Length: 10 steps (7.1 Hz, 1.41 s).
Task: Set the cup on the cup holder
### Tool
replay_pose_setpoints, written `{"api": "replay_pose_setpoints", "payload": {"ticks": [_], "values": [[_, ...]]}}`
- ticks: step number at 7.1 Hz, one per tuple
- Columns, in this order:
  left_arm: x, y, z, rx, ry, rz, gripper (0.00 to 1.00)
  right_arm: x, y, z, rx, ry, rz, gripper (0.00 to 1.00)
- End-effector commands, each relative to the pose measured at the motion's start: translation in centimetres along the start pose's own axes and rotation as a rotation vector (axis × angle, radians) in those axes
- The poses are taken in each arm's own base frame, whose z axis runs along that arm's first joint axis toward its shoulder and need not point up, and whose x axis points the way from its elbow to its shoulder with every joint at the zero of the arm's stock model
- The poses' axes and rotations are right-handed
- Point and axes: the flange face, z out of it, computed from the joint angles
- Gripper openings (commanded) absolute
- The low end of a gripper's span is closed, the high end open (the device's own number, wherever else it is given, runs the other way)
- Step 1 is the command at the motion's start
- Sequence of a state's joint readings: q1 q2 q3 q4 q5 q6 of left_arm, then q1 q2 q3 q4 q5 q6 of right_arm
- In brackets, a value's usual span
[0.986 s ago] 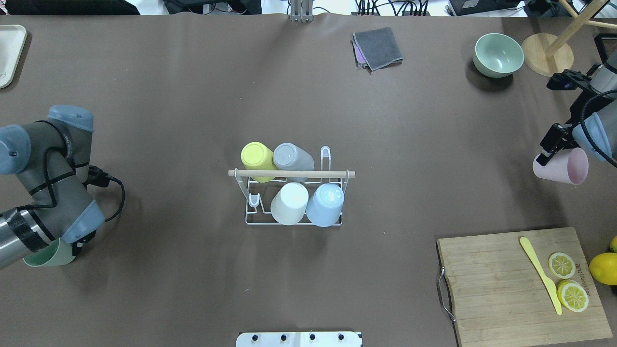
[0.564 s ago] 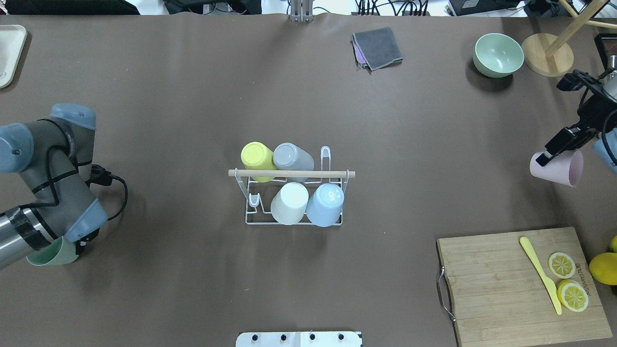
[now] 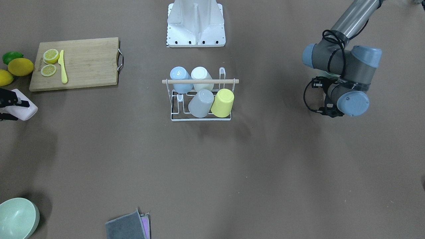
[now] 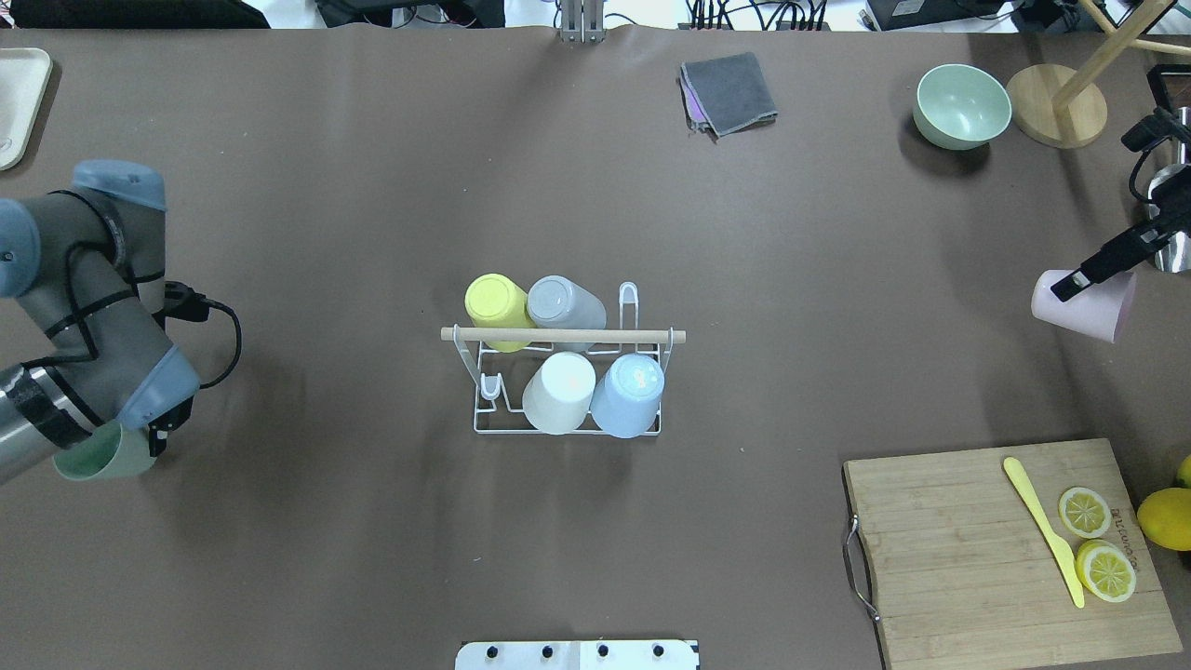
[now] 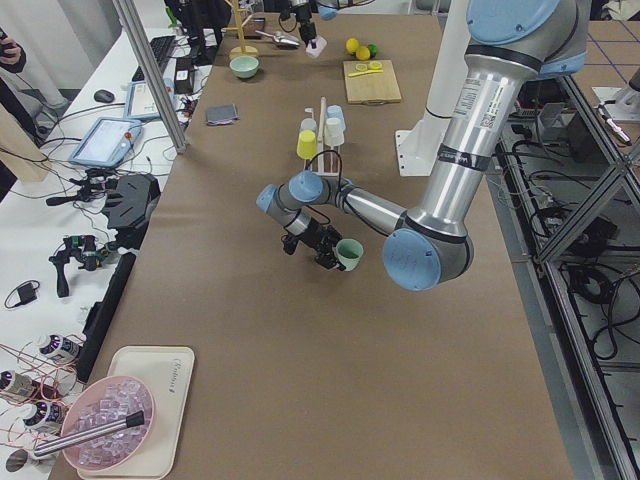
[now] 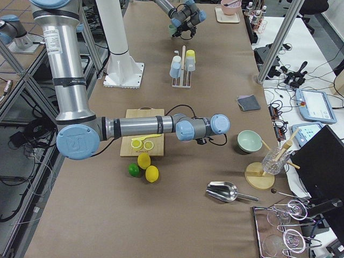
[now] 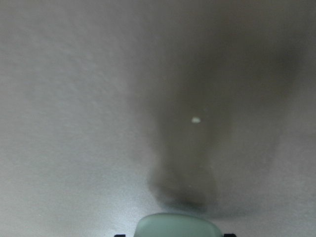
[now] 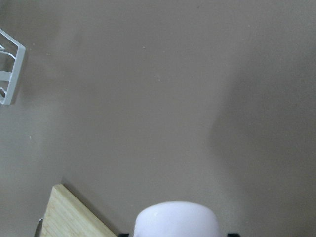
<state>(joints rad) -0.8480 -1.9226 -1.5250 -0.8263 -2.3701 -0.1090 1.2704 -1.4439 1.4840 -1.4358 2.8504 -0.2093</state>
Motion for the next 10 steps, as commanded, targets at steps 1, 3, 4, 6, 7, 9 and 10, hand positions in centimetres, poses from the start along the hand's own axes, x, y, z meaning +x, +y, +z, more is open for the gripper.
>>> {"api": "replay_pose_setpoints", "payload": {"ticks": [1,3,4,6,7,9,10], "values": [[-1.8,-1.0,-6.1,0.100,0.050,-0.019,0.18,-0.6,0.5,-2.2,0.078,-0.105,-0.052,0.28],[-5.1,-0.4,-15.5,0.294,0.113,-0.021,0.18,-1.4,0.9,-3.2,0.121,-0.218,-0.097,0.28],[-6.5,-0.1,-18.5,0.410,0.139,-0.036,0.18,-1.8,0.8,-3.3,0.135,-0.279,-0.124,0.28],[-7.6,-1.4,-21.5,0.621,0.198,-0.080,0.15,-0.8,1.4,-3.1,0.184,-0.415,-0.191,0.28],[-8.4,-1.4,-22.6,0.681,0.227,-0.101,0.15,0.5,1.6,-2.7,0.223,-0.488,-0.228,0.28],[-9.2,0.1,-26.3,0.813,0.291,-0.127,0.13,-0.5,1.2,-2.6,0.294,-0.617,-0.337,0.27],[-8.9,1.3,-29.4,0.917,0.307,-0.157,0.12,-1.1,0.9,-2.4,0.324,-0.660,-0.400,0.27]]}}
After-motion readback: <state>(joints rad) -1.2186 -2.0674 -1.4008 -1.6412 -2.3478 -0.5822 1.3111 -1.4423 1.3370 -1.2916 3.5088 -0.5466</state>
